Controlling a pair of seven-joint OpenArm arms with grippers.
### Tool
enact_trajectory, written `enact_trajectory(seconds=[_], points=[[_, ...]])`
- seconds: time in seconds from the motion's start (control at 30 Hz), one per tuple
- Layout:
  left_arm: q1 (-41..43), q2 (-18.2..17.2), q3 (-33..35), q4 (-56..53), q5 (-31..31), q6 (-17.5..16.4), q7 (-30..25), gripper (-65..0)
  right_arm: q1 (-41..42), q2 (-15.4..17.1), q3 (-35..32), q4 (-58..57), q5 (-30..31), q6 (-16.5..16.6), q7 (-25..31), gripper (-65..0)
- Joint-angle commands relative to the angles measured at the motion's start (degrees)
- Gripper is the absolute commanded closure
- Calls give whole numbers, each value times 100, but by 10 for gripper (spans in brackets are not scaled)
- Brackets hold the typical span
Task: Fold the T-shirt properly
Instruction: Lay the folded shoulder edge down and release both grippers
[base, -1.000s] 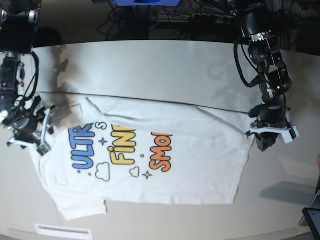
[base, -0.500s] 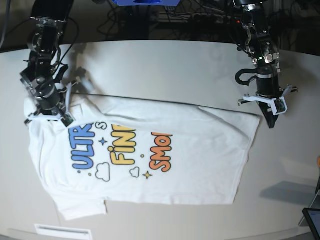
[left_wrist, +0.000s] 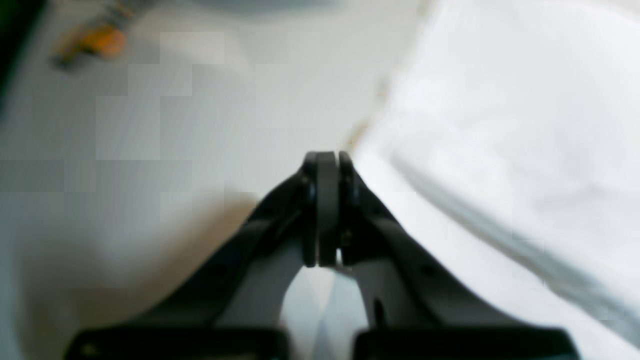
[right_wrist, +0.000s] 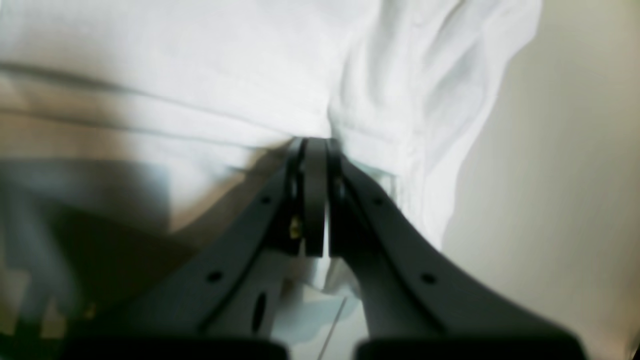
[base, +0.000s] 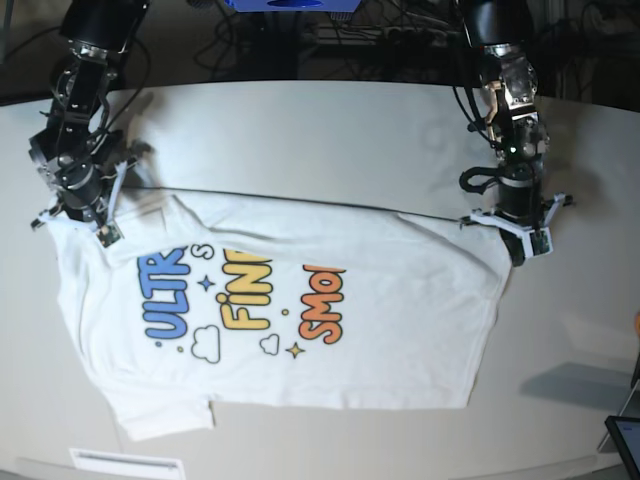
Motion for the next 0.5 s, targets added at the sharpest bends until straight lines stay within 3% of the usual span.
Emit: enact_trajectory(seconds=[0.0,0.1,0.2,0.27,0.47], points=[[-125,-118,22,121,31,53,23,0,55,43,9,21,-1,1,14,-3],[-240,-136,92,130,31,1,462,-29,55,34,9,21,-1,1,14,-3],[-328,-92,31,130,23,-492,1060,-155,55,34,9,21,-1,1,14,-3],[-319,-4,22,130,23,-580,1218,-220,55,34,9,21,-1,1,14,-3],[-345,14,31,86,23,-580,1210,-217,55,34,9,21,-1,1,14,-3]])
